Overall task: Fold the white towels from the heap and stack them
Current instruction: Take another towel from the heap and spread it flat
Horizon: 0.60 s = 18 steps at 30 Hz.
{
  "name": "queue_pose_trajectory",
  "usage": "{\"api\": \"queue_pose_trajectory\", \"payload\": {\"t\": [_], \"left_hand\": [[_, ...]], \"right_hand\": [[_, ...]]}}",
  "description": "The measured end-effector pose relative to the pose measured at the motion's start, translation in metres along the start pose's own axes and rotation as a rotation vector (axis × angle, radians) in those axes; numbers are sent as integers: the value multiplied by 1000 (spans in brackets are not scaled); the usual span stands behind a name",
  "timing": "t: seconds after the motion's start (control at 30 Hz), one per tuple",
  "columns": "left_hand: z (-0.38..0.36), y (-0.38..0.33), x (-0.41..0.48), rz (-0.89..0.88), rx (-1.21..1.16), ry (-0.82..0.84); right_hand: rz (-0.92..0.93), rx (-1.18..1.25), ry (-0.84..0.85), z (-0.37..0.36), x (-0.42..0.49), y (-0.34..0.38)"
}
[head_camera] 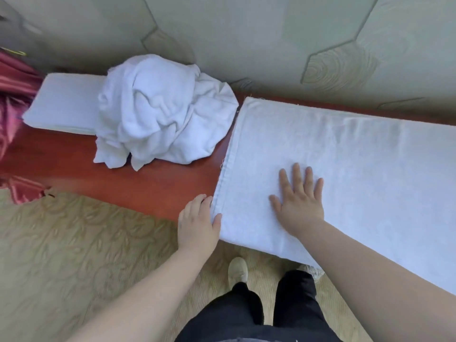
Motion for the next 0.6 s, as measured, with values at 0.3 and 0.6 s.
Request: {"api": "queue_pose_trajectory", "payload": {"t": [0.3, 0.6], "left_hand": [[8, 16, -21, 203, -147, 131], [14, 18, -24, 299, -387, 100]], "right_hand": [[205, -9, 75, -12, -24, 100], [140, 99, 145, -7, -15, 100]]}}
Point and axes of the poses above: each hand's wrist, its own x-axis towards the middle knuckle, its own z-axis out of the back of the hand, y = z × x, the point moved 9 cm from there along x, towards the middle knuckle, and after that the axes turned 10 degrees about -y, right-handed, at the moved point
